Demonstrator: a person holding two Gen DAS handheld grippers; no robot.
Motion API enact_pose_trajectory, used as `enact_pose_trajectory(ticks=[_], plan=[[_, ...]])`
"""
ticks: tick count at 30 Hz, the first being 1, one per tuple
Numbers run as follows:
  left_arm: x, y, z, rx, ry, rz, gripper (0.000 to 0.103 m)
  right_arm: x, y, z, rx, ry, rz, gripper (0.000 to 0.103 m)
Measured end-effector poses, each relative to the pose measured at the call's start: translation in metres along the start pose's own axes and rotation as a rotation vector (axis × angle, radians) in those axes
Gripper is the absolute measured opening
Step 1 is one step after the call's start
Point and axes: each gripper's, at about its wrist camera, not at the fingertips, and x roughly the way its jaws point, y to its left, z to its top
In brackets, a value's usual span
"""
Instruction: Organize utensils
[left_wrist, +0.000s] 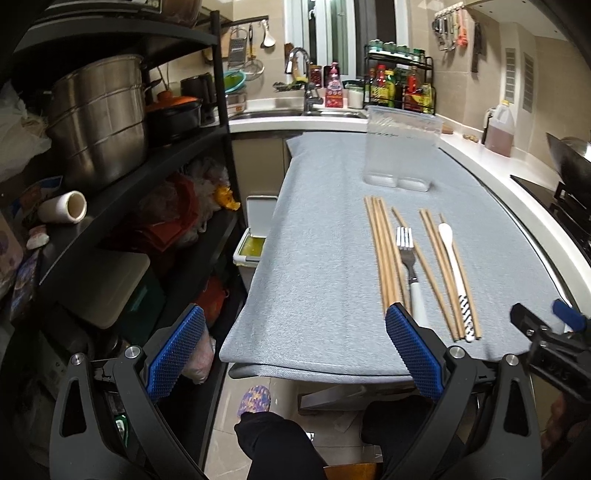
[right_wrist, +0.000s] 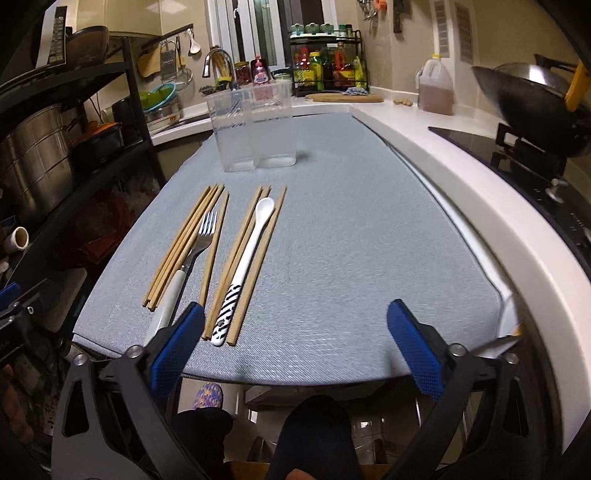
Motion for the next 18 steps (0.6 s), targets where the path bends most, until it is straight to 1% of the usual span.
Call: enact_pose_trajectory(ticks=[1,3,5,7,12,13,14,15,18], plan=[[0.003,0.001,0.0,-0.003,0.006,0.001,0.095,0.008,0.003,-0.002,-0.01,0.013,-0.003,0.072],[0.009,0.001,-0.002,-0.005,0.021,0.001,0.095,0.019,0.007,-0.006,-0.019,0.041,0.017,0.055],[0.015,-0.001,-0.004,-0.002,0.037,-0.004,0.095,0.025,0.01,-0.008,-0.028,0.059,0.046,0.051],[0.021,-0.002,-0.005,0.0,0.049,-0.011,0.095,0.027,0.013,-0.008,-0.039,0.048,0.047,0.05],[0.029,-0.012,-0.01,0.014,0.065,-0.033,0.095,0.028,0.02,-0.011,-0.091,0.012,0.019,0.045],[0.03,-0.014,-0.011,0.018,0.067,-0.039,0.095,0.027,0.02,-0.011,-0.098,0.003,0.004,0.045],[0.03,-0.017,-0.012,0.024,0.068,-0.046,0.095,0.026,0.02,-0.011,-0.113,-0.008,-0.031,0.043],[0.031,-0.021,-0.014,0.031,0.069,-0.057,0.095,0.029,0.019,-0.012,-0.12,0.004,-0.052,0.042],[0.033,-0.033,-0.019,0.059,0.063,-0.097,0.094,0.031,0.008,-0.012,-0.079,0.008,-0.025,0.042]])
